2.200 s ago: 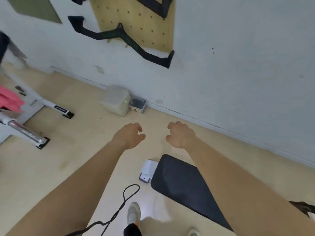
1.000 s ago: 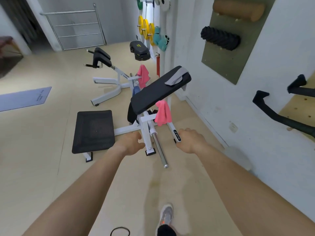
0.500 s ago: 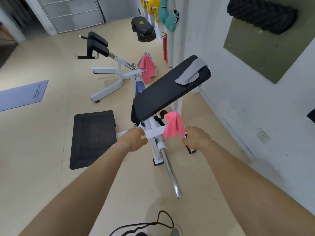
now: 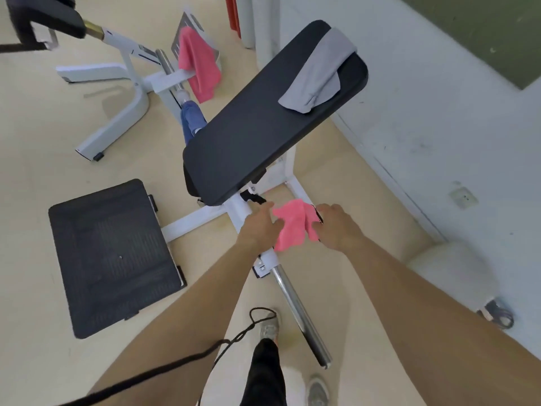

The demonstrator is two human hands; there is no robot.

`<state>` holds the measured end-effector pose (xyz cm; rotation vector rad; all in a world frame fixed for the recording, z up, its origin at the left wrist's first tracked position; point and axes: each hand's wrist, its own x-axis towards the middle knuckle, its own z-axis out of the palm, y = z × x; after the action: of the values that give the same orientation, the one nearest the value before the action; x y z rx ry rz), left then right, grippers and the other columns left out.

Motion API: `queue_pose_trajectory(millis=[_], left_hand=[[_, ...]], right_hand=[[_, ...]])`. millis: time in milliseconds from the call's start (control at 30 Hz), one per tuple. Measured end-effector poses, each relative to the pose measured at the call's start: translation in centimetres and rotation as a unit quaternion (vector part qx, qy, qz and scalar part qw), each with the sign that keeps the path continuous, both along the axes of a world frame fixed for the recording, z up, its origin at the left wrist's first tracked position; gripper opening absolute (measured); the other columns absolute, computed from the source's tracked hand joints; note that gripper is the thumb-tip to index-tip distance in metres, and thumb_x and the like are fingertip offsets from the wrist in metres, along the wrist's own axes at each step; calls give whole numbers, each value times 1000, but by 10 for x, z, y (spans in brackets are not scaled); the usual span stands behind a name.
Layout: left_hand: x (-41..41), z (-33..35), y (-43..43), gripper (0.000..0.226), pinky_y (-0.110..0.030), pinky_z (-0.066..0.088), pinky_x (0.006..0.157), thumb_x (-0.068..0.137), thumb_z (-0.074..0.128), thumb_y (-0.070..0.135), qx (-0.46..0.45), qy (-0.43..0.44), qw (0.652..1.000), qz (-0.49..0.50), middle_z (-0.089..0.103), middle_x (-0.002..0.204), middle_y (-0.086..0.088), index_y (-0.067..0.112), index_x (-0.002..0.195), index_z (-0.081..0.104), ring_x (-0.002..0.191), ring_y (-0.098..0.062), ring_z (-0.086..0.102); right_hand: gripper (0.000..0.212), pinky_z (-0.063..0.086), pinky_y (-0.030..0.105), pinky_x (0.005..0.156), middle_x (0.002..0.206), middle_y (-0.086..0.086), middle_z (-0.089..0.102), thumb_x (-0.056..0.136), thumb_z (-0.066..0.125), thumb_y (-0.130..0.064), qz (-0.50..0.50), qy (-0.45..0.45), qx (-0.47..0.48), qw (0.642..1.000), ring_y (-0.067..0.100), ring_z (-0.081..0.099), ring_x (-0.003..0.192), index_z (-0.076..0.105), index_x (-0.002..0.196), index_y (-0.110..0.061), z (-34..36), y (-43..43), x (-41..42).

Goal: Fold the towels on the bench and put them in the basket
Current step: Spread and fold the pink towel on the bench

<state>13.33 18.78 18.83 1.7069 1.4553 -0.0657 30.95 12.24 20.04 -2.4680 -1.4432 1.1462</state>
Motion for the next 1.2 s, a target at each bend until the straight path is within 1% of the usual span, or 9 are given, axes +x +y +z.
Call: queue_pose_trajectory(millis=[167, 300, 433, 700, 767, 867, 967, 1100, 1200], left_hand=[[21, -59, 54, 60, -43, 35, 114, 96, 51, 30, -79, -51, 996, -7, 40, 154, -5, 21, 153, 33, 139, -25, 40], [28, -81, 70, 26, -25, 49, 83, 95, 58, 26, -85, -65, 993, -48, 69, 108, 2, 22, 120, 64, 102, -19, 65], [27, -68, 79, 5, -21, 48, 68, 91, 65, 23, -35, -82, 995, -42, 63, 86, 8, 26, 94, 66, 85, -17, 64], [32, 2, 80, 9, -26, 42, 53, 91, 63, 29, -62, -71, 991, -90, 65, 87, 2, 24, 96, 57, 68, -18, 60], [38, 23, 70, 17, -25, 43, 59, 88, 66, 32, -67, -55, 990, -110, 63, 90, 0, 22, 97, 56, 71, -18, 59], [53, 54, 47, 26, -33, 37, 65, 87, 67, 28, -66, -49, 985, -153, 47, 73, -9, 18, 70, 50, 68, -22, 45], [75, 91, 10, 4, -32, 50, 68, 88, 68, 17, -56, -80, 979, -181, 62, 83, -2, 18, 92, 68, 77, -27, 61], [116, 143, -72, 31, -11, 47, 74, 88, 61, 1, -23, -165, 952, -257, 66, 86, 11, 26, 105, 69, 90, -11, 63], [148, 178, -167, 42, -12, 45, 87, 86, 48, -8, -8, -189, 910, -369, 69, 100, 11, 22, 102, 71, 94, -8, 63]], right_hand=[[53, 41, 41, 102, 148, 10, 40, 98, 45, -22, 3, 1, 9, 1000, 38, 44, 127, 36, 150, -19, -45, 54, -11], [45, 49, 41, 93, 138, 11, 48, 94, 50, -13, -31, -5, 13, 999, 32, 56, 117, 51, 139, -19, -63, 65, -16], [26, 52, 36, 80, 112, 10, 66, 87, 58, -9, -116, 15, 57, 991, 31, 63, 96, 68, 110, -16, -57, 66, -10], [12, 47, 28, 59, 72, -2, 66, 84, 59, -14, -171, 77, 94, 978, 24, 65, 69, 60, 86, -26, 14, 38, 2], [9, 45, 26, 56, 73, -3, 66, 85, 60, -15, -193, 79, 105, 972, 21, 65, 68, 61, 88, -23, 36, 18, 9], [7, 39, 23, 56, 77, -7, 64, 84, 64, -17, -221, 67, 128, 964, 12, 59, 71, 61, 87, -22, 69, -25, 21], [7, 41, 26, 58, 75, -9, 62, 80, 66, -21, -241, 40, 134, 960, 12, 58, 72, 61, 81, -25, 97, -86, 33], [10, 43, 27, 63, 80, -8, 61, 81, 71, -32, -245, 39, 82, 965, 17, 61, 80, 62, 81, -28, 127, -196, 45], [13, 48, 28, 69, 90, -2, 66, 86, 66, -34, -271, 51, 61, 959, 17, 62, 83, 69, 95, -24, 150, -294, 46]])
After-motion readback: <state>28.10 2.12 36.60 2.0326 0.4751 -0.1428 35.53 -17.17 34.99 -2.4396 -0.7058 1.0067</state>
